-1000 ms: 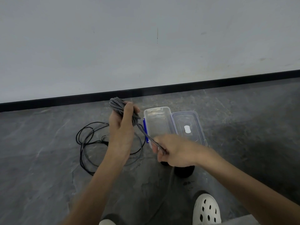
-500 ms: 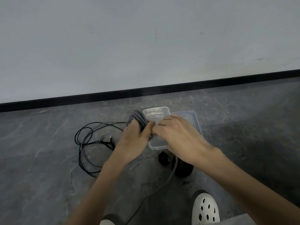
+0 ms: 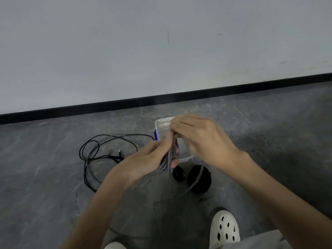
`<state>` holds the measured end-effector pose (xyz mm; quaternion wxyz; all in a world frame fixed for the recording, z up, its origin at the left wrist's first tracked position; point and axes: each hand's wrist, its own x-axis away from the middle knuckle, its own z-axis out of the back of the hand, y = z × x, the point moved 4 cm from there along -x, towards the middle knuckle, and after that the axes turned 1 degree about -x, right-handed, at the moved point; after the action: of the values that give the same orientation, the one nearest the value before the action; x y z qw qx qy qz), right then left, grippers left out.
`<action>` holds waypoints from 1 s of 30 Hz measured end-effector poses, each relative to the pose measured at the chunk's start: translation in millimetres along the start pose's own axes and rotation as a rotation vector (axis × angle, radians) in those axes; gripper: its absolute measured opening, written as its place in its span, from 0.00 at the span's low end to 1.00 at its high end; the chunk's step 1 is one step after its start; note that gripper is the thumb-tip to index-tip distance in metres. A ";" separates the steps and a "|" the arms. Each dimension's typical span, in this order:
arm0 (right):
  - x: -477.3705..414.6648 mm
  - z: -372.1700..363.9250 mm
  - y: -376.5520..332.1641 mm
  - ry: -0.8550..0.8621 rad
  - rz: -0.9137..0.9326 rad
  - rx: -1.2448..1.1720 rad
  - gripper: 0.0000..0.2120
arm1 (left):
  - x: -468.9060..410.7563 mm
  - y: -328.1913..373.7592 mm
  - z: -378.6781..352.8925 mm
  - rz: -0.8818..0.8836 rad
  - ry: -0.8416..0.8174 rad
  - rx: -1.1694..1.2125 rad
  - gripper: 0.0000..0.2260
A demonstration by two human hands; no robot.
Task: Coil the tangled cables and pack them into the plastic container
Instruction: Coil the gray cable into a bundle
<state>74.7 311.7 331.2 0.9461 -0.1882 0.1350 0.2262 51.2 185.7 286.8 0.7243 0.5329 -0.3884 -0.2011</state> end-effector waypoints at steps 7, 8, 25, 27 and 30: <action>-1.5 -0.6 5.9 0.023 0.025 0.013 0.10 | -3.2 -2.1 -1.0 -0.027 -0.047 0.054 0.15; -1.8 -1.4 6.1 0.017 0.017 0.017 0.10 | -4.4 -1.6 -1.6 -0.042 -0.039 0.033 0.16; 2.2 0.7 36.3 0.061 -0.413 -0.062 0.17 | -13.2 -9.2 10.8 -0.117 0.205 -0.177 0.19; 0.7 -1.2 36.9 0.061 -0.420 -0.056 0.16 | -13.6 -7.9 10.7 -0.133 0.194 -0.154 0.18; 0.4 -4.8 40.9 0.041 -0.402 -0.012 0.19 | -12.5 -6.7 10.6 -0.165 0.164 -0.131 0.16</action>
<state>54.6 343.6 314.7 0.9682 -0.2216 0.1125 0.0299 36.0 185.6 277.6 0.7679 0.5293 -0.2687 -0.2408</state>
